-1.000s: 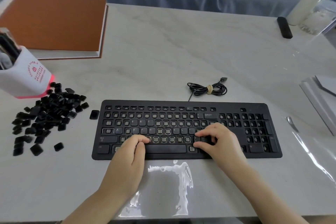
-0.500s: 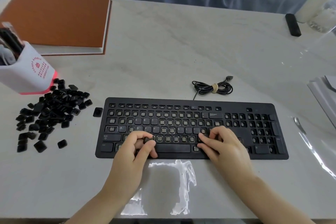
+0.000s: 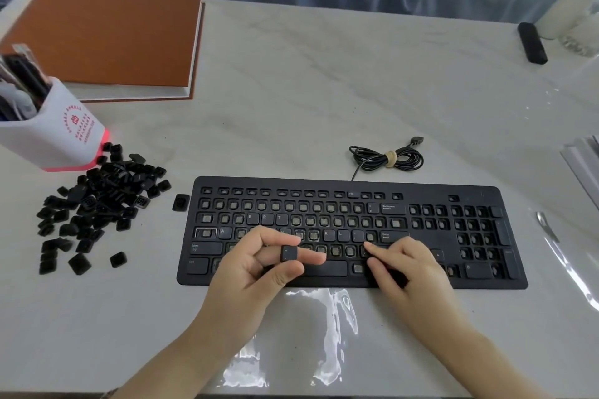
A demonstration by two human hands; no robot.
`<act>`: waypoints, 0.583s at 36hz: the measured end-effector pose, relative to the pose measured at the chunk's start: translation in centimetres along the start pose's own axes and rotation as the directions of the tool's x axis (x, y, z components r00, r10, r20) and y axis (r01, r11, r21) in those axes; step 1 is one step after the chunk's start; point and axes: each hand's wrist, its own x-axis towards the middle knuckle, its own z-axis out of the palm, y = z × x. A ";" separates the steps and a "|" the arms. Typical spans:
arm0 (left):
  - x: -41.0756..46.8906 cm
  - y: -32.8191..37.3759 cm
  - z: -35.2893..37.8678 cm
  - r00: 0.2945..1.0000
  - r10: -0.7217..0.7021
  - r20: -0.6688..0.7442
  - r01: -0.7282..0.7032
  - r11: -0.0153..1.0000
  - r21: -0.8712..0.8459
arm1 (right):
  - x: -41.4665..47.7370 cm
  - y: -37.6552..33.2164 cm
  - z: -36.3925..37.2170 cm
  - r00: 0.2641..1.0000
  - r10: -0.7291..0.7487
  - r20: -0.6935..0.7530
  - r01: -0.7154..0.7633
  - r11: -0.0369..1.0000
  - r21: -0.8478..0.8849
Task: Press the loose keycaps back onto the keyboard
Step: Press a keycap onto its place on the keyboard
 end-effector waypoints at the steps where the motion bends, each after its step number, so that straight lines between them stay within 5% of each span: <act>1: 0.0 0.0 -0.1 1.000 0.016 0.002 -0.016 1.000 0.017 | 0.1 -0.7 -0.3 0.997 0.074 0.007 -0.075 0.993 0.090; 5: 0.0 -0.4 -0.7 0.997 0.072 -0.037 -0.066 0.988 0.138 | 0.8 -3.3 -1.2 0.946 0.301 0.119 -0.321 0.825 0.465; 9: -0.2 0.0 -0.7 0.997 0.050 -0.061 -0.038 0.982 0.187 | 1.0 -5.1 -1.2 0.896 0.315 0.312 -0.441 0.558 0.703; 17: -0.3 0.0 -0.5 0.989 0.008 -0.148 0.025 0.976 0.218 | 0.7 -7.0 -1.4 0.837 0.271 0.476 -0.540 0.271 0.797; 21: -0.1 0.0 -0.2 0.984 0.027 -0.178 0.017 0.969 0.245 | 0.9 -7.9 -1.4 0.788 0.251 0.563 -0.616 0.293 0.731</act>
